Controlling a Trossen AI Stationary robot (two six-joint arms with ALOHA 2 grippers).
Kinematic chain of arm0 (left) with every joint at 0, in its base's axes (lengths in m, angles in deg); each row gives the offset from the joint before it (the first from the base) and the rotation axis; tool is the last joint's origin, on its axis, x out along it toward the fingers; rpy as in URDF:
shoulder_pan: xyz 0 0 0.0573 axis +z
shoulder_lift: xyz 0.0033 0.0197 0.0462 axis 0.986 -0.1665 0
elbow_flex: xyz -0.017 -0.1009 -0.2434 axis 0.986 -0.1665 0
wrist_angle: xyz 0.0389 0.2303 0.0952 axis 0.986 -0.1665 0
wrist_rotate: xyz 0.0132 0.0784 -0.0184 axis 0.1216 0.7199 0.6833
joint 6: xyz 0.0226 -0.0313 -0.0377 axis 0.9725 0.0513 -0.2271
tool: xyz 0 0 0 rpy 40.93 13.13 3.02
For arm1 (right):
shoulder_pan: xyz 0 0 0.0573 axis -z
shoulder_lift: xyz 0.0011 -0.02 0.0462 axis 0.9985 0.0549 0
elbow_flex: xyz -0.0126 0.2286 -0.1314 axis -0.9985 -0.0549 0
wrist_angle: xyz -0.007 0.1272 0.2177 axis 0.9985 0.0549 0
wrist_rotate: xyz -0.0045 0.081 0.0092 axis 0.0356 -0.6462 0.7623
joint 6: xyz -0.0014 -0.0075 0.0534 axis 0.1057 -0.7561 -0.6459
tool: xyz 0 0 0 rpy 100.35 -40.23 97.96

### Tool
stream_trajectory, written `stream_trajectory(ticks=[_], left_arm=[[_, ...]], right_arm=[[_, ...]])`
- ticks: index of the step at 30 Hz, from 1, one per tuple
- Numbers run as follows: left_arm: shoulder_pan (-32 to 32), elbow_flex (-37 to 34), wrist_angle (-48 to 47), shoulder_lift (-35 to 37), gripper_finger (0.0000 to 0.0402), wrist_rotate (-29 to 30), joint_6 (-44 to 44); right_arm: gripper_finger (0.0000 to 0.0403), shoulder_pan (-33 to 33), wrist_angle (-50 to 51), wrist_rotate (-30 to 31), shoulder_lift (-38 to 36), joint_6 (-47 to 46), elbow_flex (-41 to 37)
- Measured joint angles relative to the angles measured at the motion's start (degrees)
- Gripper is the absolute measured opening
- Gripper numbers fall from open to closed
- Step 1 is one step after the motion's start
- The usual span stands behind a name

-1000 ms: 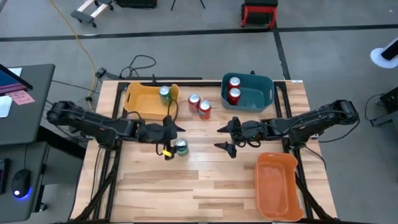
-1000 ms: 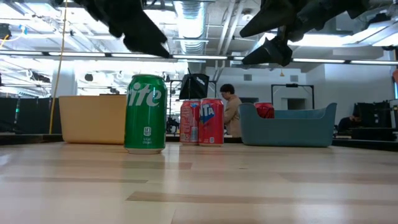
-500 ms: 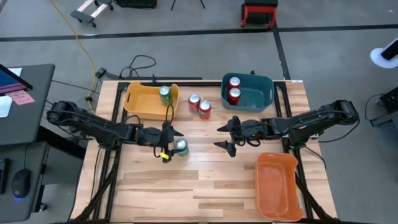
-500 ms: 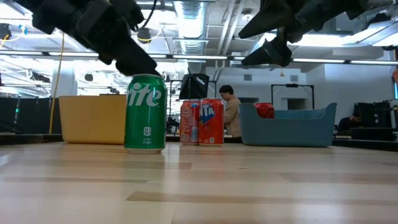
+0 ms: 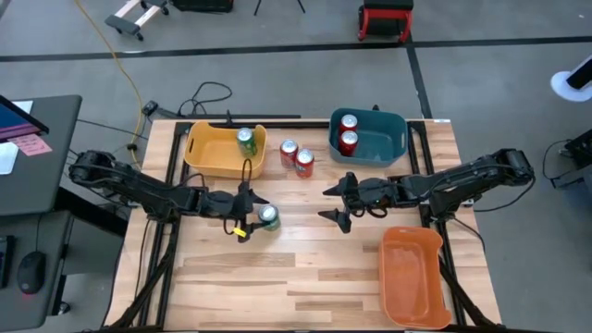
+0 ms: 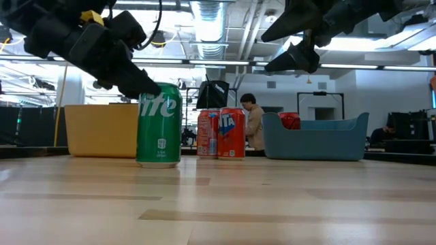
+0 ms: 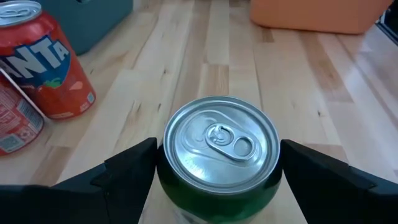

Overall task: Sort soda cans
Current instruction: Put the green soda can into the yellow bin

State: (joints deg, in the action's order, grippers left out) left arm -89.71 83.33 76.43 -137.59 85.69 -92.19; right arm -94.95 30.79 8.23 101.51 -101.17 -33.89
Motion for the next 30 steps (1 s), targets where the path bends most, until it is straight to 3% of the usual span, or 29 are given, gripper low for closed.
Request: stream_trajectory(ticks=[6,17,30], left_arm=[[0.0,-2.3,6.6,-2.0,0.0329,0.0,0.1],[0.2,-3.4,26.3,-14.3,0.0320,-0.8,3.5],[1.3,-3.2,30.2,-18.5,0.0288,-0.3,2.1]], right_arm=[[0.0376,0.1,-0.3,0.0,0.0,0.0,0.0],[0.0376,0.1,-0.4,0.0,0.0,0.1,0.0],[0.0376,0.1,-0.3,0.0,0.0,0.0,0.0]])
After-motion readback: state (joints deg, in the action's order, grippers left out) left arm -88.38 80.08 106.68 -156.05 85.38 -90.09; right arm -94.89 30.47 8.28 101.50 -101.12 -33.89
